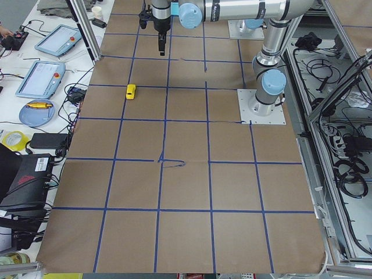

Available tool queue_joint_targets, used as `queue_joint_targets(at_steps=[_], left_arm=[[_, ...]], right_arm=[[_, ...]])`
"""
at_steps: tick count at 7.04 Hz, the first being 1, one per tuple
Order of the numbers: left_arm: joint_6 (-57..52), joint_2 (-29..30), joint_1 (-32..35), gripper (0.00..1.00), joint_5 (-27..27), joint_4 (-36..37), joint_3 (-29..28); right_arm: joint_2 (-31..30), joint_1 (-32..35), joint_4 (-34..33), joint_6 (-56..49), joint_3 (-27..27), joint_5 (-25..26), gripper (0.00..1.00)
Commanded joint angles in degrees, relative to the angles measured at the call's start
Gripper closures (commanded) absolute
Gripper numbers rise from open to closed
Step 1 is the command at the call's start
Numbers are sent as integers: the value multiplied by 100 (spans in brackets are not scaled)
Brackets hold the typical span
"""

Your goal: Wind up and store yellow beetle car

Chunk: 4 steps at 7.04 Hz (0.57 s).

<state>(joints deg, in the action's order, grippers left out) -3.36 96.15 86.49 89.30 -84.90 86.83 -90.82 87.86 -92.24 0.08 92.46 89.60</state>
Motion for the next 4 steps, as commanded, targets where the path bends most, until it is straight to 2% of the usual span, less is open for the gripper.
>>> queue_joint_targets(at_steps=[1,4], left_arm=[[2,0,0,0,0,0,9],[-7,0,0,0,0,0,9]], right_arm=[[12,21,39,10,61,-65,0],[-32,21,118,53,87,144,0]])
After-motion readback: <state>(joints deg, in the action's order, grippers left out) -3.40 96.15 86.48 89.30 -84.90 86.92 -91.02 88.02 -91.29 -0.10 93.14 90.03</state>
